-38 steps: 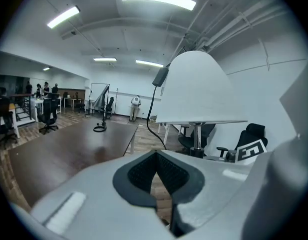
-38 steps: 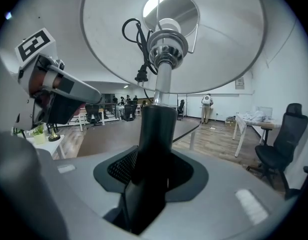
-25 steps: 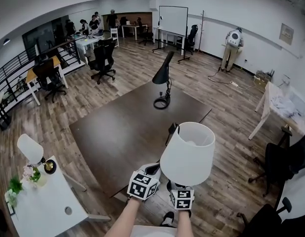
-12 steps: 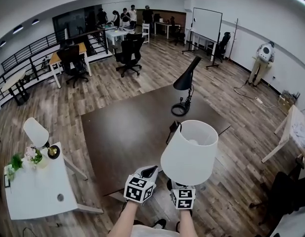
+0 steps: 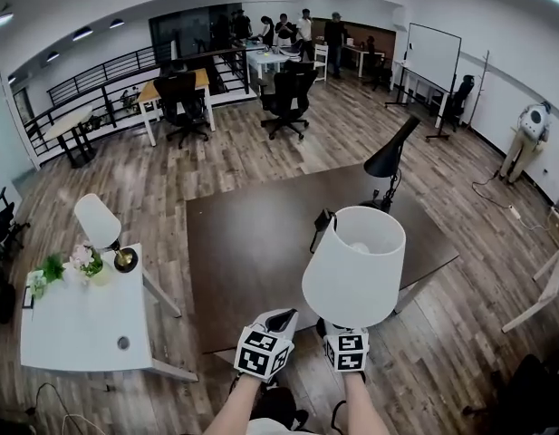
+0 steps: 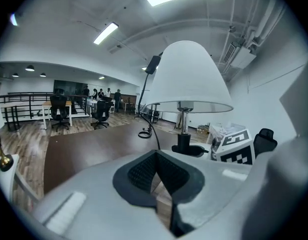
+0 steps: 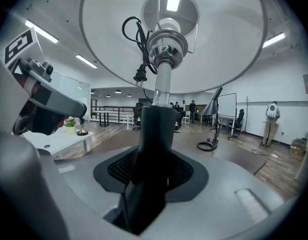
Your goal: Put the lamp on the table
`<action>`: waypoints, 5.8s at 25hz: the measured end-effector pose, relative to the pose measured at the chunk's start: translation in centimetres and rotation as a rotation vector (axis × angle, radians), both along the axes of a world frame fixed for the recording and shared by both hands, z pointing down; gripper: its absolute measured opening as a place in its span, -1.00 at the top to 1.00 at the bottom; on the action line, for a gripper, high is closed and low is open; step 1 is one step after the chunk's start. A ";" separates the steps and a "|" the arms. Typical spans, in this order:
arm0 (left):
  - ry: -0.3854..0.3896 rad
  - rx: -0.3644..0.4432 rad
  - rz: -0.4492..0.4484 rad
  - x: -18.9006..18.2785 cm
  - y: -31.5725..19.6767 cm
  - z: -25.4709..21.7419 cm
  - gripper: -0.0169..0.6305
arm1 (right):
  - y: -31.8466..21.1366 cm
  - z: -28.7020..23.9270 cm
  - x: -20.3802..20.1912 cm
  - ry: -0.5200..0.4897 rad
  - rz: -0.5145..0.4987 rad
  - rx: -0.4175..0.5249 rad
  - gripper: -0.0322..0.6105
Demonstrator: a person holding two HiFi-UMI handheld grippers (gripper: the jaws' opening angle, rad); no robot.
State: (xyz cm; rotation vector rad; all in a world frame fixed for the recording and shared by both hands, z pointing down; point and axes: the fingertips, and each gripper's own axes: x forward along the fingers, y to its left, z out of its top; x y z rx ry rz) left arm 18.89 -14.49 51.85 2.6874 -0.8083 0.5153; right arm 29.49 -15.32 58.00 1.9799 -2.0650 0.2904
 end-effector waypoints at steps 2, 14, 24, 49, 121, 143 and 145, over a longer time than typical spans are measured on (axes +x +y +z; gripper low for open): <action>-0.006 0.007 -0.013 -0.3 -0.6 -0.1 0.95 | -1.1 0.0 -0.8 0.012 -0.029 0.003 0.32; -0.016 -0.003 -0.081 -1.5 -6.1 0.7 0.95 | -8.7 0.5 -3.4 0.009 -0.153 -0.011 0.32; -0.013 -0.028 -0.136 -2.7 -12.5 3.0 0.95 | -15.8 2.4 -4.0 0.032 -0.231 -0.044 0.32; -0.043 -0.060 -0.156 -3.8 -26.1 6.2 0.95 | -31.9 7.1 -5.5 -0.090 -0.224 -0.073 0.32; 0.022 -0.230 -0.299 -4.8 -21.6 15.8 0.95 | -30.1 16.4 -3.4 0.027 -0.230 -0.047 0.36; -0.023 -0.225 -0.386 -5.2 -16.4 16.7 0.95 | -24.5 17.3 -3.5 0.022 -0.249 -0.062 0.29; -0.028 -0.215 -0.400 -5.1 -15.2 16.2 0.95 | -22.3 17.2 -3.6 0.026 -0.275 -0.064 0.29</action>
